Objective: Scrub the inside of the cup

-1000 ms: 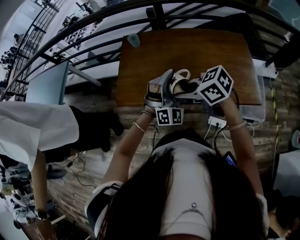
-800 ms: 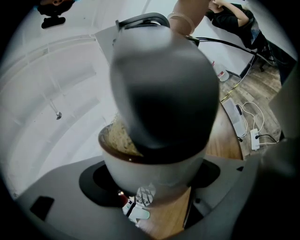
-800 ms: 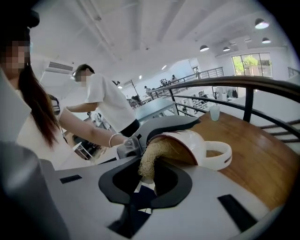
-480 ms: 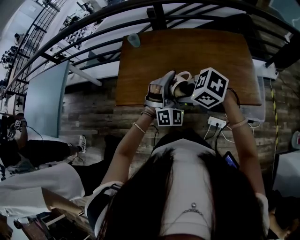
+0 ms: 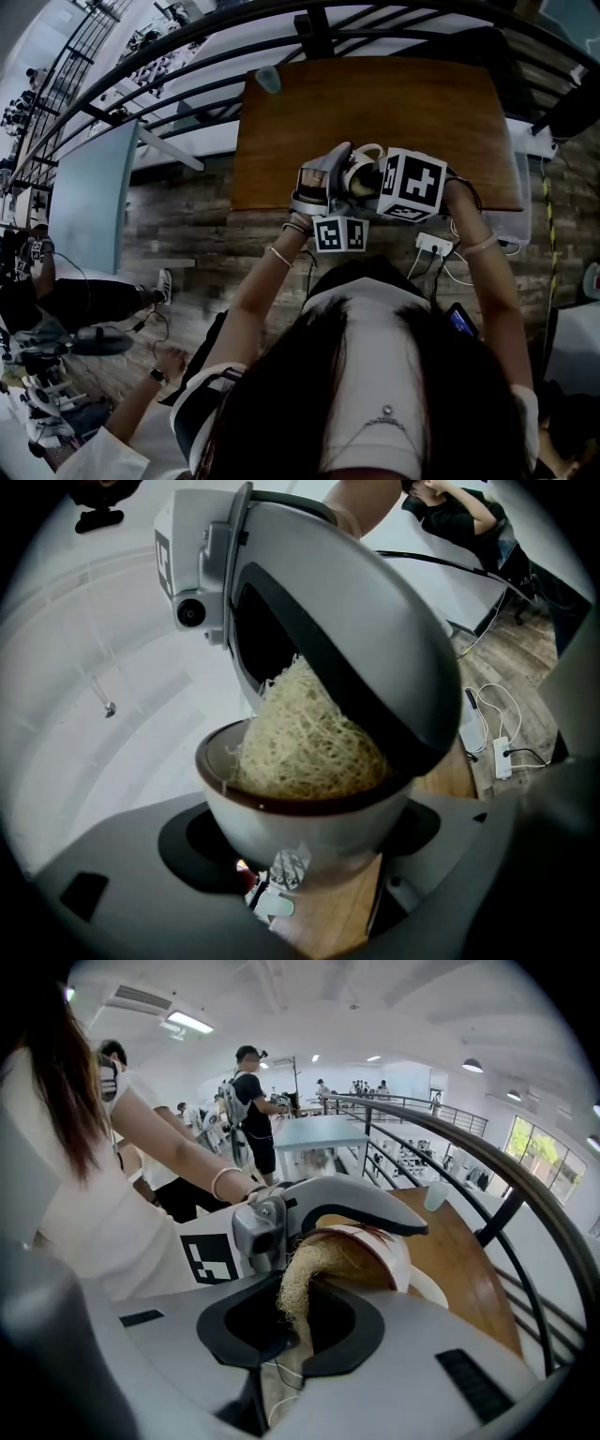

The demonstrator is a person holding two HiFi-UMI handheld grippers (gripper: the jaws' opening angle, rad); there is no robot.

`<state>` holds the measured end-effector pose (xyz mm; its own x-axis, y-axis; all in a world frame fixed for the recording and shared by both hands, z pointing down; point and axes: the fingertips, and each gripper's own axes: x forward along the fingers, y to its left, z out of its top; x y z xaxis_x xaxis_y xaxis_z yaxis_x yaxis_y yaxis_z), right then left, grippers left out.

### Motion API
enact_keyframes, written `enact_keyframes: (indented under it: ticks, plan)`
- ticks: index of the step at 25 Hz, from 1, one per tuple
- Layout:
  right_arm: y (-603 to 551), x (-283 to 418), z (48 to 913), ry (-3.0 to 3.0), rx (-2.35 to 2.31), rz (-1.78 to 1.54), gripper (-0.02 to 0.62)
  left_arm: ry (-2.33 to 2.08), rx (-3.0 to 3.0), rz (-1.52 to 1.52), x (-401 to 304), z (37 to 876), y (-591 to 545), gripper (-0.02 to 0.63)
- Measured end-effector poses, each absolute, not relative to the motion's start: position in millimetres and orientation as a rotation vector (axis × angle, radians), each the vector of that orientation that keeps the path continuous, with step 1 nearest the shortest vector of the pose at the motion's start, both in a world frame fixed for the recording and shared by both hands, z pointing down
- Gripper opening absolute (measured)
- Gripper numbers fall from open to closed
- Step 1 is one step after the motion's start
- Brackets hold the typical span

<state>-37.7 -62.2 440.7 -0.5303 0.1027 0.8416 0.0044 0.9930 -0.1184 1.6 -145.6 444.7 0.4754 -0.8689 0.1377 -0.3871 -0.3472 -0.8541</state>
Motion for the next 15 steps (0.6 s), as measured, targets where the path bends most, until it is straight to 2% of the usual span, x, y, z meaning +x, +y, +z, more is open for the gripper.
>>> enact_keyframes:
  ticks: [15]
  plan:
    - [-70.0, -36.8, 447.3, -2.098, -0.031, 0.035, 0.072, 1.073, -1.963, -0.787, -2.3, 450.3, -151.8, 0.408]
